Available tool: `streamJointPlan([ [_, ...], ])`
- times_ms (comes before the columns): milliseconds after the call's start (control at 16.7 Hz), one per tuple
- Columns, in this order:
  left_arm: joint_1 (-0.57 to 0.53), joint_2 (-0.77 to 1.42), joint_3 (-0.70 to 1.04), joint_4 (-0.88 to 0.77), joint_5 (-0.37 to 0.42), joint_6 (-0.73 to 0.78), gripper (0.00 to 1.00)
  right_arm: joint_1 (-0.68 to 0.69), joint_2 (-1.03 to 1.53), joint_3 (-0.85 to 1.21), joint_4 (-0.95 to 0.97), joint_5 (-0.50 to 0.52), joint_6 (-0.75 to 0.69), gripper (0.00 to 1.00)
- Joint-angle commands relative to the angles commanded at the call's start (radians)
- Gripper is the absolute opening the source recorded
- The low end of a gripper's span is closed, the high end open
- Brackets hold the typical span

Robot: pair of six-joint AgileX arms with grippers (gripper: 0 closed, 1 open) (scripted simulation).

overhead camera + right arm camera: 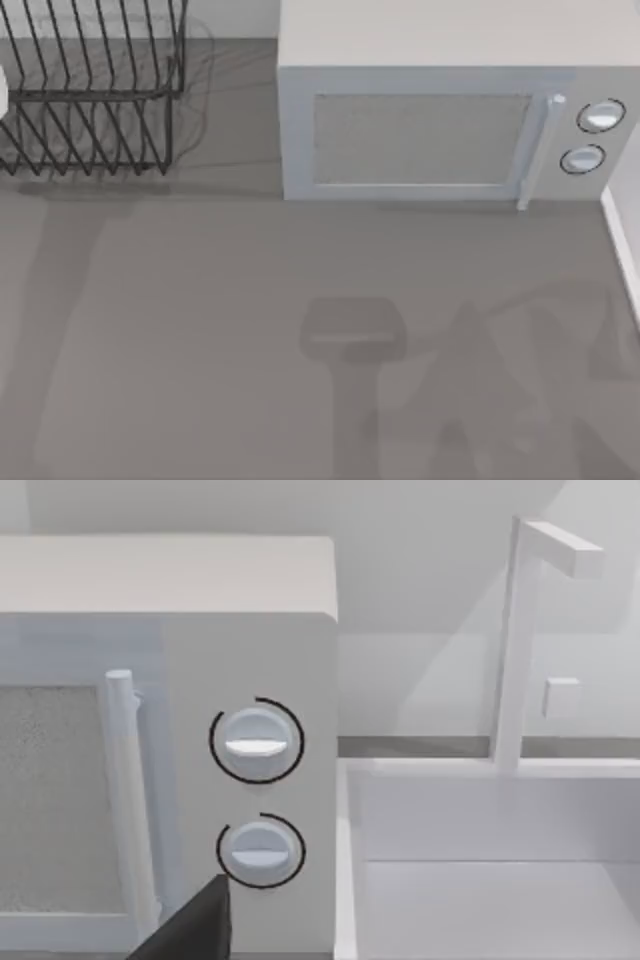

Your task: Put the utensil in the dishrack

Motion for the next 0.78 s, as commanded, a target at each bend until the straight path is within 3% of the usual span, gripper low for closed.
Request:
streamJointPlan([
  [300, 0.181, -0.162, -0.094, 0.226, 0.045, 0.121, 0.0, 0.0, 0.0, 0.0, 0.0, 0.0, 0.0, 1.0],
  [780, 0.187, -0.138, -0.098, 0.275, 0.045, 0.131, 0.0, 0.0, 0.0, 0.0, 0.0, 0.0, 0.0, 1.0],
])
